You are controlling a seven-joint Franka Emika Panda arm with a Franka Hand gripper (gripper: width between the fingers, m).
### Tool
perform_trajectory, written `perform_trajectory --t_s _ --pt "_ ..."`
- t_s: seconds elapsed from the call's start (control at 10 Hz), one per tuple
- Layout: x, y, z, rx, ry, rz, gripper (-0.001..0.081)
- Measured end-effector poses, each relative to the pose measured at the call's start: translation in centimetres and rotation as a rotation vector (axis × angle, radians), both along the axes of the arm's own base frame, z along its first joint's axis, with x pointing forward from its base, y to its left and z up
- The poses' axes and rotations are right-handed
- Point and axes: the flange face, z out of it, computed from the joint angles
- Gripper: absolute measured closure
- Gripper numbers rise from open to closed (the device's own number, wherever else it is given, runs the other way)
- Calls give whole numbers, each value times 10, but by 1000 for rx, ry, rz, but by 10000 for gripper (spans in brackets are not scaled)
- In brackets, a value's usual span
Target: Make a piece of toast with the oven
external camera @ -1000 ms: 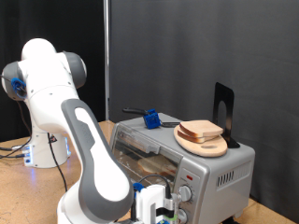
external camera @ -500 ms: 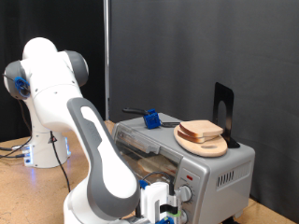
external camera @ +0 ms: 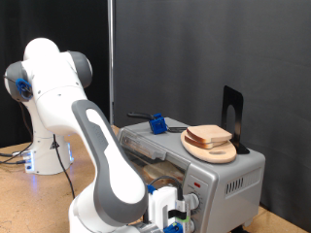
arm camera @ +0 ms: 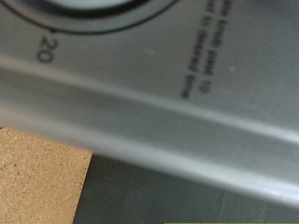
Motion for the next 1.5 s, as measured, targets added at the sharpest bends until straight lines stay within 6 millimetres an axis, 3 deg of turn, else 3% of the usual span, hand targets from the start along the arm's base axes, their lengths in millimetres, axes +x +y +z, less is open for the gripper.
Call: perform_trajectory --t_s 0.1,0.2,0.3,0.7,1.5 --pt "0 0 1 -1 0 0 538" --pt "-1 0 1 -2 1 -2 538" --pt "-1 0 0 -2 2 -3 605" --pt "-2 0 -1 7 32 -16 604" --pt "-4 -2 -6 24 338 -72 602"
